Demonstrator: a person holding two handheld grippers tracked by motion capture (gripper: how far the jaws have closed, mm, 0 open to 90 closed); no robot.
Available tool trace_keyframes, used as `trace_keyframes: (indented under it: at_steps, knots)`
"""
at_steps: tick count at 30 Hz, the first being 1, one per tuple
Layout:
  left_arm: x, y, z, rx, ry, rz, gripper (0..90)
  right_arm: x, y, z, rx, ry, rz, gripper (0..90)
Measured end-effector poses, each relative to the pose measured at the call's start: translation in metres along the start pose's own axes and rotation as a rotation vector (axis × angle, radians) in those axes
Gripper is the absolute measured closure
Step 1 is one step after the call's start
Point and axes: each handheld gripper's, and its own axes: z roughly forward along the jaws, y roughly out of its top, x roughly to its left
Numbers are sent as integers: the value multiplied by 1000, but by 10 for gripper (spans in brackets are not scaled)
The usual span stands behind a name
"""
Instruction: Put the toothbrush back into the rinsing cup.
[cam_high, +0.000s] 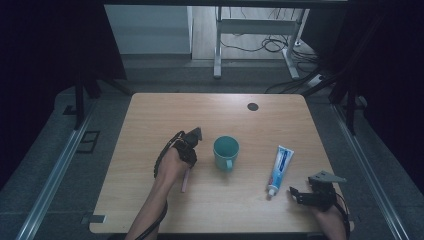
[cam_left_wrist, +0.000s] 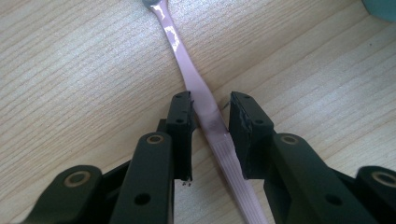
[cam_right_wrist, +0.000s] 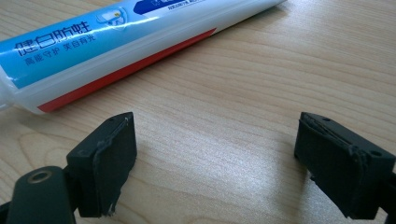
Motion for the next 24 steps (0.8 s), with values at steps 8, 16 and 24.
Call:
trace_keyframes:
  at_steps: [8,16,24]
  knots:
    - [0,-2,4,18,34,7,726,0,0,0,0,0,0,128]
    - [2,-5,4,0,27,12,786,0,0,0,0,0,-1,127]
    - [3,-5,3,0,18,24,843,0,0,0,0,-1,-1,127]
